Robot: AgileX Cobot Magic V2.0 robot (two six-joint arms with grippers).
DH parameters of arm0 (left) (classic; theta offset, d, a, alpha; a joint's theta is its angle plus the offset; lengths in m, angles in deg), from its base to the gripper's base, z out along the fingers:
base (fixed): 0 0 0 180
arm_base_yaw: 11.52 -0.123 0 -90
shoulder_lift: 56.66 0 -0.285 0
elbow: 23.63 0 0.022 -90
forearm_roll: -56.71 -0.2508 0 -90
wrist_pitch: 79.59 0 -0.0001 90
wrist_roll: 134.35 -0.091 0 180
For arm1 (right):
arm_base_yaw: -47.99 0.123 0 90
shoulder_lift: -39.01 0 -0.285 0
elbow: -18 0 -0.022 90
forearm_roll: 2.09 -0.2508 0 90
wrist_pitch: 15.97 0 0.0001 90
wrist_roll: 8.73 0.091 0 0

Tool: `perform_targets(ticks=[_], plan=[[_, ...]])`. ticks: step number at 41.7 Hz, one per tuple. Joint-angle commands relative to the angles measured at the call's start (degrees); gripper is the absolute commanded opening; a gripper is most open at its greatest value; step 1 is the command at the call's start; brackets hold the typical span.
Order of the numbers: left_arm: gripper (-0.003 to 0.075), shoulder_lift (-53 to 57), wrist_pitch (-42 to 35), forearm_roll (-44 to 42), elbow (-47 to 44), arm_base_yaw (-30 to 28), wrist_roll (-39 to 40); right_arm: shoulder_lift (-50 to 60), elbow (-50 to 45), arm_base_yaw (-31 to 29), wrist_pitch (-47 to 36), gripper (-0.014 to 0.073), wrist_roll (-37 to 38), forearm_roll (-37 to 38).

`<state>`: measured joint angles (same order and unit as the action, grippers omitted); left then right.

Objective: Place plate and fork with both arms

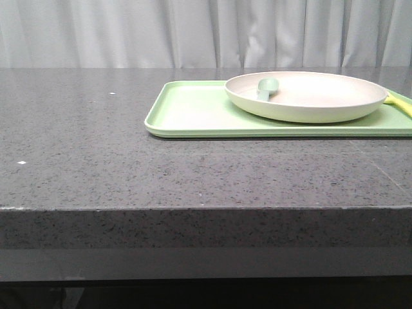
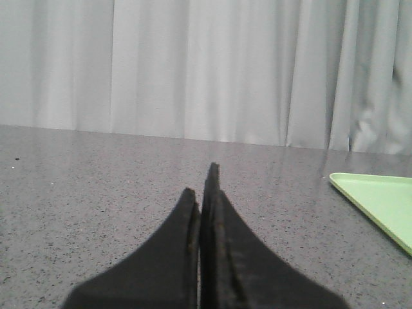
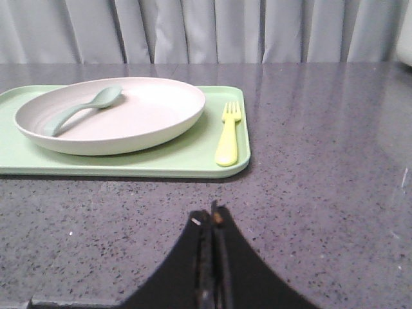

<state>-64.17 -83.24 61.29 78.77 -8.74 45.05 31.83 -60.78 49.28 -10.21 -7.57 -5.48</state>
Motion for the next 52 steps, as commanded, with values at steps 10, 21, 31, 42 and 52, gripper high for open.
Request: perform_targets(ticks=[10,21,31,42,52], plan=[[-0.0018,1.25,-4.79,0.54,-0.17,0.25,0.60,1.12,0.23,-0.67,-8.45,-0.0064,-0.57,0.40],[-0.0018,1.25,-4.79,0.54,-0.17,0.25,0.60,1.12,0.23,-0.72,-10.68,-0.0064,-0.57,0.35],[-0.0018,1.25,-4.79,0.54,-0.17,0.25,0.60,1.12,0.23,-0.72,-10.68,-0.0064,-0.57,0.35],[-0.0018,1.25,-4.79,0.54,-0.17,0.25,0.60,1.07,0.23,-0.60,-10.68,-0.0066,-0.57,0.36],[-0.0018,1.25,-4.79,0.54,-0.17,0.25,0.60,1.07,0.23,-0.60,-10.68,-0.0068,-0.57,0.36]])
